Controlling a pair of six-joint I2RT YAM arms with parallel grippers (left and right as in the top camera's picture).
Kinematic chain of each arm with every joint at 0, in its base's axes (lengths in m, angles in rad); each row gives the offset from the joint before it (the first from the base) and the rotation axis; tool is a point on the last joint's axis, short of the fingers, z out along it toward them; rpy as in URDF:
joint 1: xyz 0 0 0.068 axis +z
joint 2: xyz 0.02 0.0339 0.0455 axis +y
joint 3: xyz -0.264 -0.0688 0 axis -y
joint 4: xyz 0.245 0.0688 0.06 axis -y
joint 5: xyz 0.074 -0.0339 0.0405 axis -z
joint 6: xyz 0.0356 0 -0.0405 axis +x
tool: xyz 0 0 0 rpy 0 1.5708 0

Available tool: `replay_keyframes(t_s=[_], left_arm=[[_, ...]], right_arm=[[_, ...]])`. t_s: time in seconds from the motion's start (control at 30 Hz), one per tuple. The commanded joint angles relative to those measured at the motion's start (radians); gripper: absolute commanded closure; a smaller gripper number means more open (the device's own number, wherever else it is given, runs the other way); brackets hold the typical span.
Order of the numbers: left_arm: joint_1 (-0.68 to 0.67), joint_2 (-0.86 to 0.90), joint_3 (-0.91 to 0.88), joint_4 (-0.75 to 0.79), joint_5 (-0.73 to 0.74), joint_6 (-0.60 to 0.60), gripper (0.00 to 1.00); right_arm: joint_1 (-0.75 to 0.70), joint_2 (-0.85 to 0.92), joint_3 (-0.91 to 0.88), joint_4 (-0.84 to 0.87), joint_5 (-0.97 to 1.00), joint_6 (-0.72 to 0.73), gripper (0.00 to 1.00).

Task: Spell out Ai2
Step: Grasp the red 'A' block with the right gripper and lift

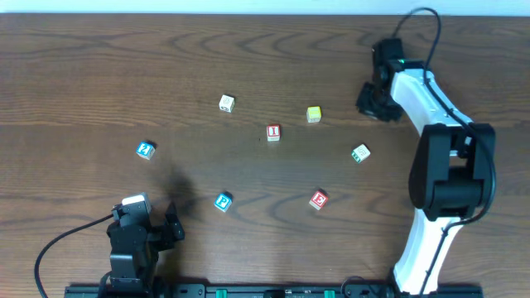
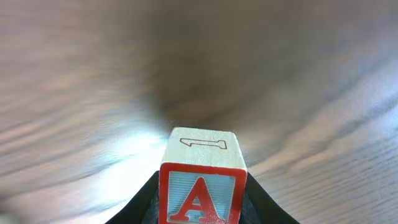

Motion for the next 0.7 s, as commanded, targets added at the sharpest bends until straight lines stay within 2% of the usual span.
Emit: replay_keyframes(t_s=[0.0,0.13,0.23,0.3,0.47,0.67], left_arm=[[0.007,-0.005,-0.016,-0.009,0.008,0.004,0.05],[0.007,-0.005,-0.016,-0.009,0.008,0.004,0.04],[0.007,-0.005,-0.016,-0.009,0.008,0.004,0.05],[0.007,-0.005,-0.016,-0.009,0.008,0.004,0.05],[0.007,-0.005,-0.016,-0.009,0.008,0.004,0.04],[0.007,-0.005,-0.016,-0.009,0.008,0.004,0.05]], right_arm=[[0.092,-0.014,0.139,-0.048,-0.005,-0.073,0.77],[0.231,-0.014,0.293,-0.179,-0.006,-0.074,0.82],[0.356,-0.014,0.338,-0.242,-0.056,-0.059,0.85],[0.423,-0.014,0.336,-0.253,-0.083,-0.026,0.91],[0.563,-0.013,0.291,-0.230,-0.104,0.078,0.99],[0.661,-0.013,0.172,-0.112,-0.100,0.143,0.94]])
